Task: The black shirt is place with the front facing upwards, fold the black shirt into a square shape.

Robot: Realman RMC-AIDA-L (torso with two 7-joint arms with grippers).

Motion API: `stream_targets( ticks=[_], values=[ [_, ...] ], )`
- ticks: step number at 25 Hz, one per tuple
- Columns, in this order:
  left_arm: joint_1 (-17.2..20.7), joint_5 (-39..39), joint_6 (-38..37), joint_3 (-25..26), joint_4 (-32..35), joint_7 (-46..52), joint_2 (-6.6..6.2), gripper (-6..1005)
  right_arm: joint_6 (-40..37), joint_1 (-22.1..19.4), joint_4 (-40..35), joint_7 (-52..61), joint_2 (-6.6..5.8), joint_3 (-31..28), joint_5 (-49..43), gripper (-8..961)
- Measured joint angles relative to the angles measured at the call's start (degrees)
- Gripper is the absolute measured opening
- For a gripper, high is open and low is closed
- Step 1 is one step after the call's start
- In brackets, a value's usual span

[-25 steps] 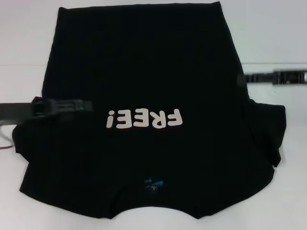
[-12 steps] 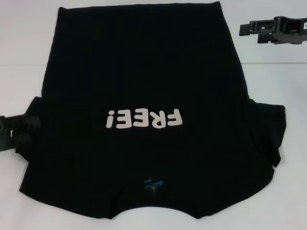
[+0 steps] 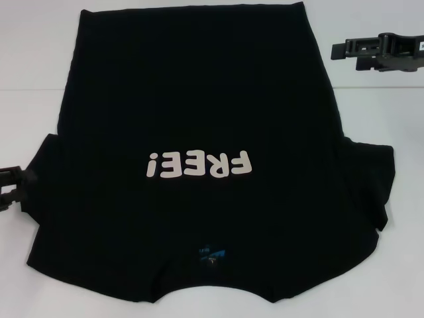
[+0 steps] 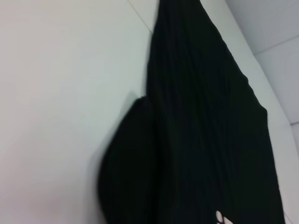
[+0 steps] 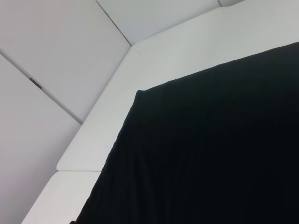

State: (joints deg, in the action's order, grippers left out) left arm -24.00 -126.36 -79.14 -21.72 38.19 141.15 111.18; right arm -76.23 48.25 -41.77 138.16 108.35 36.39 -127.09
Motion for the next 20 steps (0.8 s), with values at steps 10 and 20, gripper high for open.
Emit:
stream_targets(
  ticks=[10,20],
  values=[
    [0.49,-2.67,5.17,1.1,-1.97,1.14,0.0,501,-0.06,-0.29,0.2,0.06,-0.05,-0.32,0.08,869],
    [-1.24,-5.08,7.77,0.56,-4.12,1.0,0.0,498,-0.06,-0.31,0.2,0.09,-0.08,-0.52,0.34,869]
  ],
)
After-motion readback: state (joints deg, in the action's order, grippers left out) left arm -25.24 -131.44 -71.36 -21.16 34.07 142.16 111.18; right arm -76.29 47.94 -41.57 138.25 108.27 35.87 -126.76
